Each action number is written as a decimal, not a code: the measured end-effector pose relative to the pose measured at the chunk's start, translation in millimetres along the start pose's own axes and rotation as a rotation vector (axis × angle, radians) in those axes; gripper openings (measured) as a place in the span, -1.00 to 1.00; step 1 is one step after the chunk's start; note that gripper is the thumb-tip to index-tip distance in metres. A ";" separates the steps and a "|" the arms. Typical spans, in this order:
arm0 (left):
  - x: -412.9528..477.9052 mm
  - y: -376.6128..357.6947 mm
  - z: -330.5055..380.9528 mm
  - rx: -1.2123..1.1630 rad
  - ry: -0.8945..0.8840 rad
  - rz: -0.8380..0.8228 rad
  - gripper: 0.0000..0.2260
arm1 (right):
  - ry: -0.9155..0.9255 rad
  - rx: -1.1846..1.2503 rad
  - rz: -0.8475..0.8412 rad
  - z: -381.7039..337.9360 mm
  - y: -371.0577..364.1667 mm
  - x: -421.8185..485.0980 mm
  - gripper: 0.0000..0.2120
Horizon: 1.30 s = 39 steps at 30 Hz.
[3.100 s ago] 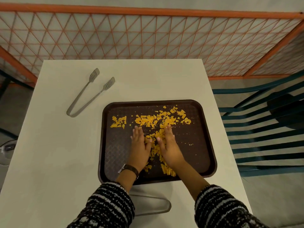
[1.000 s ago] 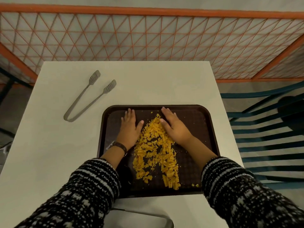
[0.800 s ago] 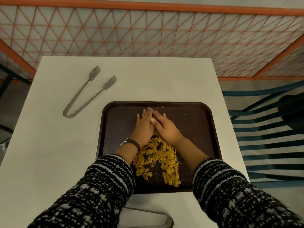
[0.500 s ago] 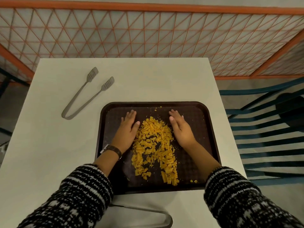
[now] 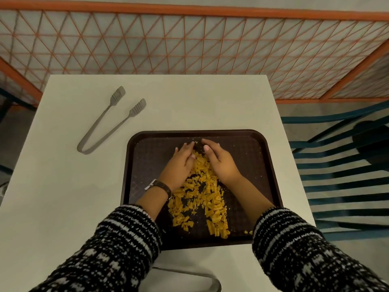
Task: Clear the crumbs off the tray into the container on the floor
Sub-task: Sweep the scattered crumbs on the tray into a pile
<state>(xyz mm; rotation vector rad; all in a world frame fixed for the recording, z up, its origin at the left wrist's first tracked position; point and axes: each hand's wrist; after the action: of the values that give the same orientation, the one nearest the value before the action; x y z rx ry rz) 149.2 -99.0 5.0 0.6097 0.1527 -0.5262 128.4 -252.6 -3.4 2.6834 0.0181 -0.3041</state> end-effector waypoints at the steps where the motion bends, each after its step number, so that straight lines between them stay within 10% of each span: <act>1: -5.5 6.1 -2.6 -0.001 0.030 0.044 -0.57 | -0.032 -0.027 -0.005 3.8 3.5 0.6 -0.53; 12: -13.5 -0.8 -28.2 0.239 -0.041 0.025 -0.53 | 0.013 -0.092 -0.238 2.0 -19.1 -2.4 -0.41; 20: -47.3 9.0 -25.7 -0.081 0.067 0.229 -0.54 | -0.083 0.050 0.143 6.3 15.6 -42.0 -0.53; 31: -59.6 -40.9 -3.0 -0.028 0.042 0.127 -0.46 | -0.063 0.098 0.031 -12.5 -32.5 -75.2 -0.49; 39: -92.2 -30.6 -22.9 -0.041 0.322 0.510 -0.41 | -0.327 -0.230 0.442 22.7 -12.5 -116.8 -0.40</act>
<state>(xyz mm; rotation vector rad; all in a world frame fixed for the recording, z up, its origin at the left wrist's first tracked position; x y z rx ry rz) 54.7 -67.7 -2.6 0.6619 0.3003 0.0713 8.9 -246.9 -3.4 2.3007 -0.5913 -0.5532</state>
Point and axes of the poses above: each hand's wrist, its own x-axis towards the middle knuckle, its own y-axis out of the back of the hand, z = x × y, and after that the axes turned 2 degrees about -z, right-handed
